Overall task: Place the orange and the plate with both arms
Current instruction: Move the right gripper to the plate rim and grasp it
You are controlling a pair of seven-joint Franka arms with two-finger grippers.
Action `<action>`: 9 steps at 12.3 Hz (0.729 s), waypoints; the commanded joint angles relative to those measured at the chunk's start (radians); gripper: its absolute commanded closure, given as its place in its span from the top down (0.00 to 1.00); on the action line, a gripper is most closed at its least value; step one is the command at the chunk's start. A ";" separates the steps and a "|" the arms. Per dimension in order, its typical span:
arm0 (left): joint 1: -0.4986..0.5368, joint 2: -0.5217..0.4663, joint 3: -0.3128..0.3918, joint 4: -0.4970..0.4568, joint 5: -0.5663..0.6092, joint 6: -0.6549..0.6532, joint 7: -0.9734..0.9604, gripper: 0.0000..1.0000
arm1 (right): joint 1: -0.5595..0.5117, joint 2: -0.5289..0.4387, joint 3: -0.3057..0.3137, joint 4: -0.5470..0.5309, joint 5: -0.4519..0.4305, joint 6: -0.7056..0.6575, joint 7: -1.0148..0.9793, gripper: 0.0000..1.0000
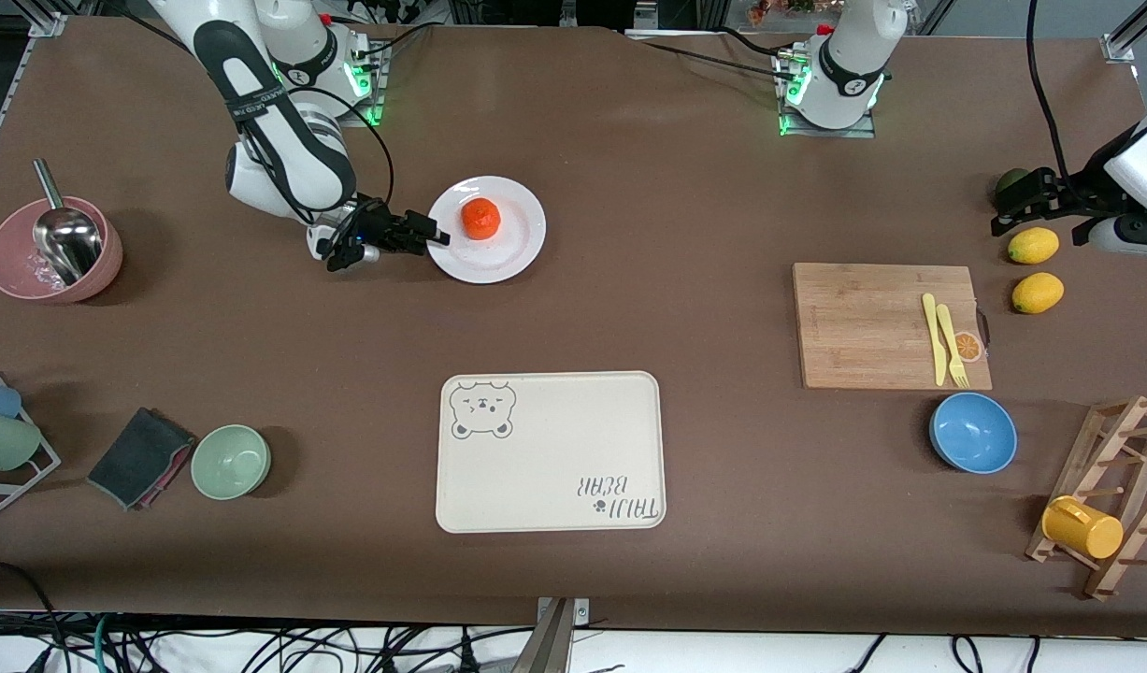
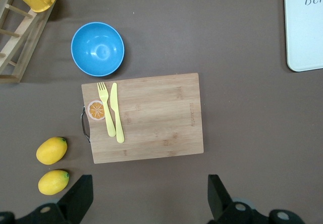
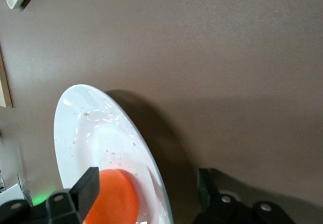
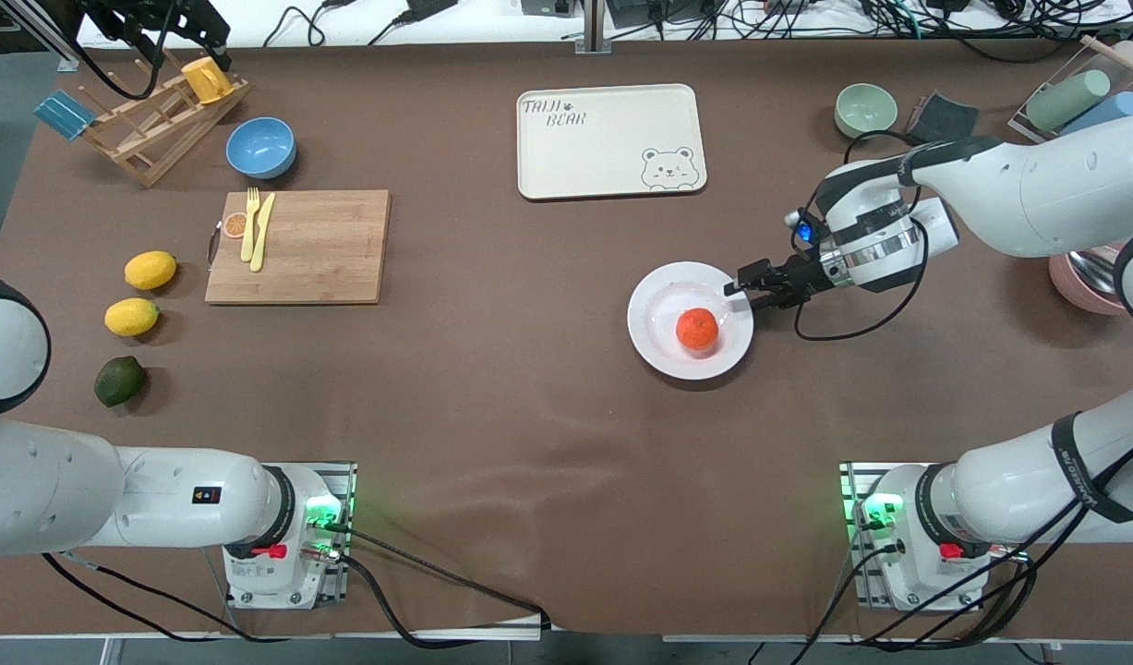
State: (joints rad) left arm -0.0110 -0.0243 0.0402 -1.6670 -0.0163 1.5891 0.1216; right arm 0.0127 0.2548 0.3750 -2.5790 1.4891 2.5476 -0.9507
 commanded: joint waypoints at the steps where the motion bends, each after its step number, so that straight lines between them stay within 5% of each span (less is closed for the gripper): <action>1: -0.004 0.015 0.001 0.030 0.018 -0.023 0.016 1.00 | -0.008 -0.026 0.004 -0.030 0.036 -0.006 -0.026 0.72; 3: -0.006 0.015 0.001 0.030 0.018 -0.023 0.016 1.00 | -0.008 -0.026 0.005 -0.032 0.057 -0.007 -0.028 0.58; 9: -0.006 0.021 0.000 0.030 0.016 -0.023 0.015 1.00 | -0.007 -0.023 0.008 -0.032 0.086 -0.003 -0.043 0.49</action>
State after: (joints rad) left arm -0.0125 -0.0157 0.0392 -1.6670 -0.0163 1.5890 0.1220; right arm 0.0127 0.2526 0.3750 -2.5907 1.5306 2.5473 -0.9564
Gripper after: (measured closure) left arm 0.000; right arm 0.454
